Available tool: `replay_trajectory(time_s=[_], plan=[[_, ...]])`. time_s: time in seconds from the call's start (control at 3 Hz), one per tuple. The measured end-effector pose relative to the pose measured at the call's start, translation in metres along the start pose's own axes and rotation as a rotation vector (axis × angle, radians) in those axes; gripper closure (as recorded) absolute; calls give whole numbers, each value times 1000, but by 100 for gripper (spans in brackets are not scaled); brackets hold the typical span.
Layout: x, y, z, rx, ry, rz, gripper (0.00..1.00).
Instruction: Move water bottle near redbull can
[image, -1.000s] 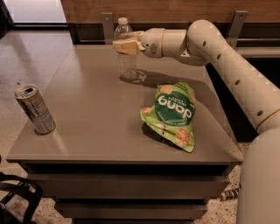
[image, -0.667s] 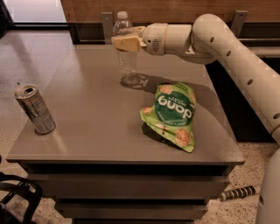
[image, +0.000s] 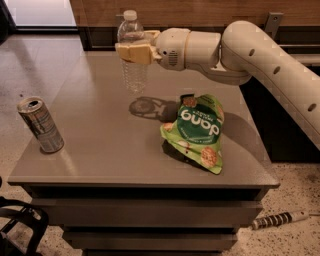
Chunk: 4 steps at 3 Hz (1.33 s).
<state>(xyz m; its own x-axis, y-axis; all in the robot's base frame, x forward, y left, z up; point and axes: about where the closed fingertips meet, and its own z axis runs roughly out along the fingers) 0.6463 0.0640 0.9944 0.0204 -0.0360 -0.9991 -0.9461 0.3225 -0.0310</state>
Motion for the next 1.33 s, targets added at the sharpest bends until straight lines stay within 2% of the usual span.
replay_trajectory(time_s=[0.33, 1.0, 1.33], plan=[[-1, 40, 10, 3, -21, 1, 100], [14, 113, 34, 30, 29, 6, 100], [24, 141, 41, 40, 51, -9, 100]])
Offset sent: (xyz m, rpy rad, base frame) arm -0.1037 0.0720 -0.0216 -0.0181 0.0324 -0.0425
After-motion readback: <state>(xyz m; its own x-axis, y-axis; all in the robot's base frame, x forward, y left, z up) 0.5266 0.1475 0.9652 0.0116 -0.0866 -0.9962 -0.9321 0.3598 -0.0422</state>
